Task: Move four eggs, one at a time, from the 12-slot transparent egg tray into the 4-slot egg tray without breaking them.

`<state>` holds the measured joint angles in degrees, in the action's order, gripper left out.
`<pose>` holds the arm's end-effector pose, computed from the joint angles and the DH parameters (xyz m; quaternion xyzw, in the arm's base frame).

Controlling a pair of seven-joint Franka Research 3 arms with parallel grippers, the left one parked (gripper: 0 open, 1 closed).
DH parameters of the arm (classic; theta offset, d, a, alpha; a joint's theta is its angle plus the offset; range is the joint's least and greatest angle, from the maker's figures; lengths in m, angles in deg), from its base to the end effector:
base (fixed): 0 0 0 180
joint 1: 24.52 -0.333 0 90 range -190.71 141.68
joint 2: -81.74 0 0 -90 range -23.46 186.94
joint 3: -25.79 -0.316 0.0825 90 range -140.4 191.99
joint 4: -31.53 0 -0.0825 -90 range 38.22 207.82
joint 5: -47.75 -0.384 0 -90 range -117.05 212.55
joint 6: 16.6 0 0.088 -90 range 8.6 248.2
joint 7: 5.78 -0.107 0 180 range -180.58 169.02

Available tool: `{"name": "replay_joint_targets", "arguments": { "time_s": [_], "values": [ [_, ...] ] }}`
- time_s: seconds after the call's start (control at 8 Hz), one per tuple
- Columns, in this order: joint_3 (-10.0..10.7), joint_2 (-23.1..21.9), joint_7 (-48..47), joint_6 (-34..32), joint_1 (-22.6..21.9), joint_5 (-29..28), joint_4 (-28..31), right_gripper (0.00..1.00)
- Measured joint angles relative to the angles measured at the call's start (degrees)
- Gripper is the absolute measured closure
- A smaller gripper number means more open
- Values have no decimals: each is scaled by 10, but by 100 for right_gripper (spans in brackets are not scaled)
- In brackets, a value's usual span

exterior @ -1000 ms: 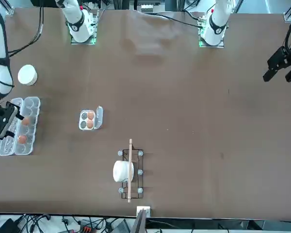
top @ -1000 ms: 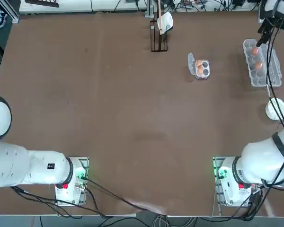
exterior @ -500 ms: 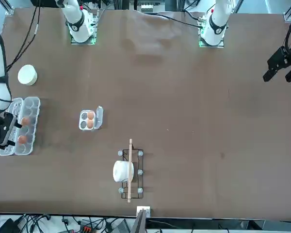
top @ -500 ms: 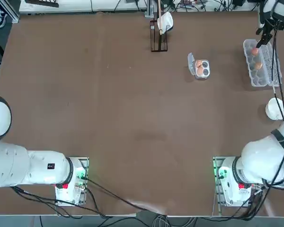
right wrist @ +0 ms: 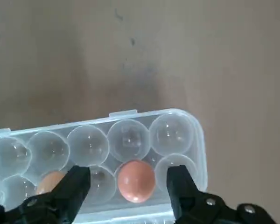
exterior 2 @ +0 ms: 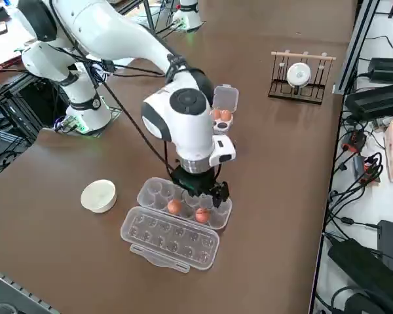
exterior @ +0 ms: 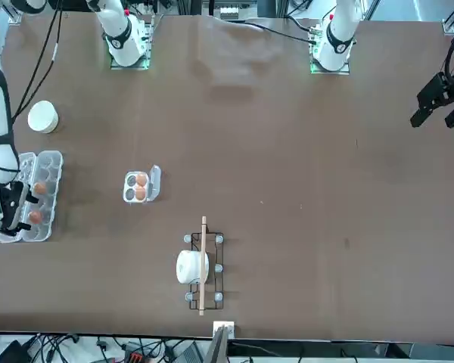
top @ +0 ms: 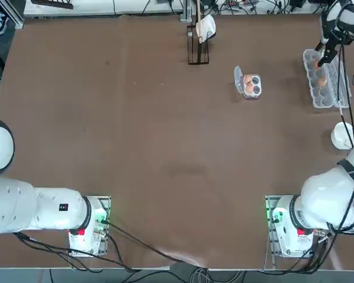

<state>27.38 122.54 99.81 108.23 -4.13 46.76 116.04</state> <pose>0.6665 -0.2646 0.2561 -0.7465 -0.6654 0.0036 0.0027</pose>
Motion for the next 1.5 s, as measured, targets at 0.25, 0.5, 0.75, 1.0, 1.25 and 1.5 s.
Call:
{"name": "replay_joint_targets", "arguments": {
  "time_s": [0.25, 0.5, 0.75, 1.0, 1.25, 1.5],
  "values": [
    [0, 7, 12, 0, 8, 0, -1, 0],
    [0, 11, 17, 0, 15, 0, -2, 0],
    [-1, 18, 31, 9, 18, -1, -3, 2],
    [-1, 28, 38, 21, 21, -1, -10, 3],
    [-1, 40, 39, 23, 21, -1, -23, 5],
    [-2, 48, 40, 23, 21, -1, -30, 8]
  ]
}}
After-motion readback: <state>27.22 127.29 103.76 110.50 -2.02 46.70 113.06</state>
